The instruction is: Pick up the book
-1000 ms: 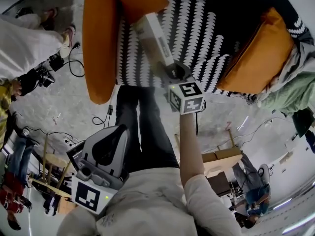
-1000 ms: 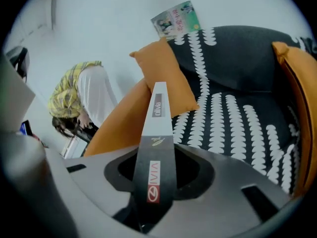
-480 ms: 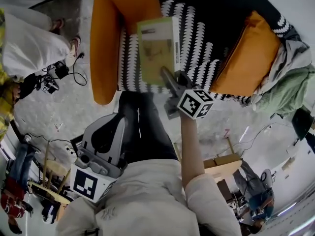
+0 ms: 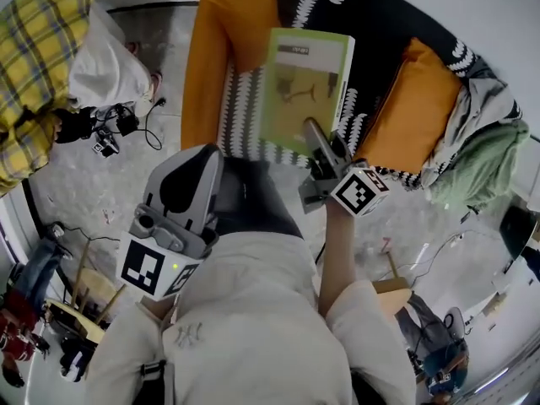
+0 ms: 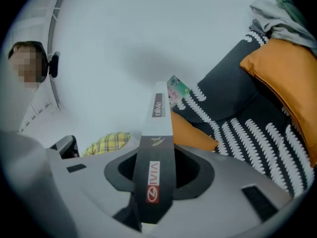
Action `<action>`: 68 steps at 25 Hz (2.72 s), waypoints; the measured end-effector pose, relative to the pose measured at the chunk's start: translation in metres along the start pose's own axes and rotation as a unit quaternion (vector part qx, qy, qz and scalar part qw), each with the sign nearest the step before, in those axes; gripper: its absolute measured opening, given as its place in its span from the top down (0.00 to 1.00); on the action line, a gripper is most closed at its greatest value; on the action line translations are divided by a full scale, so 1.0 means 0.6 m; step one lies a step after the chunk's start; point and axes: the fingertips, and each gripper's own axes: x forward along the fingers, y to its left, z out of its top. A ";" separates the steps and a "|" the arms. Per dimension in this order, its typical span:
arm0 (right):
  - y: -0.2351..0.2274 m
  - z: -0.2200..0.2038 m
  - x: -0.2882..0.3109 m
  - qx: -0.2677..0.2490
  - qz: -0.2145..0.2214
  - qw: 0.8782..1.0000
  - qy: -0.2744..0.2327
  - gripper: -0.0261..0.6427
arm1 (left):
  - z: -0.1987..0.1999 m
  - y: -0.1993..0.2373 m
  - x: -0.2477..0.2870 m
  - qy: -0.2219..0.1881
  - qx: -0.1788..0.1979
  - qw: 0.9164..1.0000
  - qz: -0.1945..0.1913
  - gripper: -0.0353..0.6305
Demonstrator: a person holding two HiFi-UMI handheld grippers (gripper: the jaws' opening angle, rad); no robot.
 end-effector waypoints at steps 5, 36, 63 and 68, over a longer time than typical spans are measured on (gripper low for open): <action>0.059 0.041 -0.045 -0.001 0.014 1.000 -0.017 0.75 | 0.061 0.004 -0.013 -0.018 0.027 0.999 0.006 0.93; 0.260 0.110 -0.233 -0.011 0.094 0.992 -0.086 0.75 | 0.204 -0.063 -0.128 -0.113 0.072 0.991 -0.004 0.93; 0.270 0.055 -0.233 0.022 0.112 0.993 -0.041 0.75 | 0.185 -0.055 -0.135 -0.120 0.044 0.992 0.020 0.93; 0.266 0.055 -0.234 0.027 0.110 0.993 -0.042 0.75 | 0.188 -0.056 -0.135 -0.123 0.045 0.991 0.021 0.93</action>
